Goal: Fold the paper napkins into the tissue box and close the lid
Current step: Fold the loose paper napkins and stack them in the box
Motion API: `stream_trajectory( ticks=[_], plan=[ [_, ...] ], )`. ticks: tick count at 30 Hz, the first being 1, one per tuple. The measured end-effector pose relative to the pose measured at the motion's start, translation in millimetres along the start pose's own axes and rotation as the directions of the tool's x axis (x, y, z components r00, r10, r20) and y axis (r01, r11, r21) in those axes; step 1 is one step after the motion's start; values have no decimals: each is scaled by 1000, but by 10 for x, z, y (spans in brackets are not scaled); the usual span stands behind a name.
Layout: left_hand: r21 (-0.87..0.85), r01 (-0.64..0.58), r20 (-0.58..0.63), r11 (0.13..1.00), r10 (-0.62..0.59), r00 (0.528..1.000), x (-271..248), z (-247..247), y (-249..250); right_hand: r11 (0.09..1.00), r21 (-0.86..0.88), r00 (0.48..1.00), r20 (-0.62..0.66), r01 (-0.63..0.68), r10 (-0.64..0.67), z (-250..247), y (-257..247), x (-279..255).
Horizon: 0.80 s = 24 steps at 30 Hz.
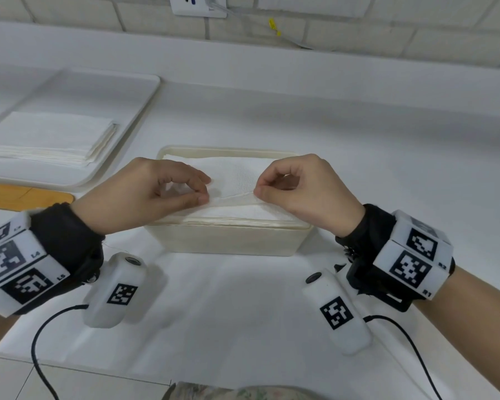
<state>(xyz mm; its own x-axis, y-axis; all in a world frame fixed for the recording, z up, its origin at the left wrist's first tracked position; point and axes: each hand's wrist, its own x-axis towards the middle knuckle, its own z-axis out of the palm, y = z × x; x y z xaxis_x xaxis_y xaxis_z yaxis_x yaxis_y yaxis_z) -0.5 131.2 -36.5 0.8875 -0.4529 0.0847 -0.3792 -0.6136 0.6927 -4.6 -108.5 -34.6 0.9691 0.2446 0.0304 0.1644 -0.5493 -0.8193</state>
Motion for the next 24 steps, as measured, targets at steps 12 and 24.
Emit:
stream_trajectory(
  ticks=[12,24],
  plan=[
    [-19,75,15,997,-75,997,36,-28,29,999,45,998,59,-13,10,-24,-8,-40],
    [66,46,-20,997,-44,999,53,-13,16,996,-82,998,43,39,-35,-1,-15,7]
  ],
)
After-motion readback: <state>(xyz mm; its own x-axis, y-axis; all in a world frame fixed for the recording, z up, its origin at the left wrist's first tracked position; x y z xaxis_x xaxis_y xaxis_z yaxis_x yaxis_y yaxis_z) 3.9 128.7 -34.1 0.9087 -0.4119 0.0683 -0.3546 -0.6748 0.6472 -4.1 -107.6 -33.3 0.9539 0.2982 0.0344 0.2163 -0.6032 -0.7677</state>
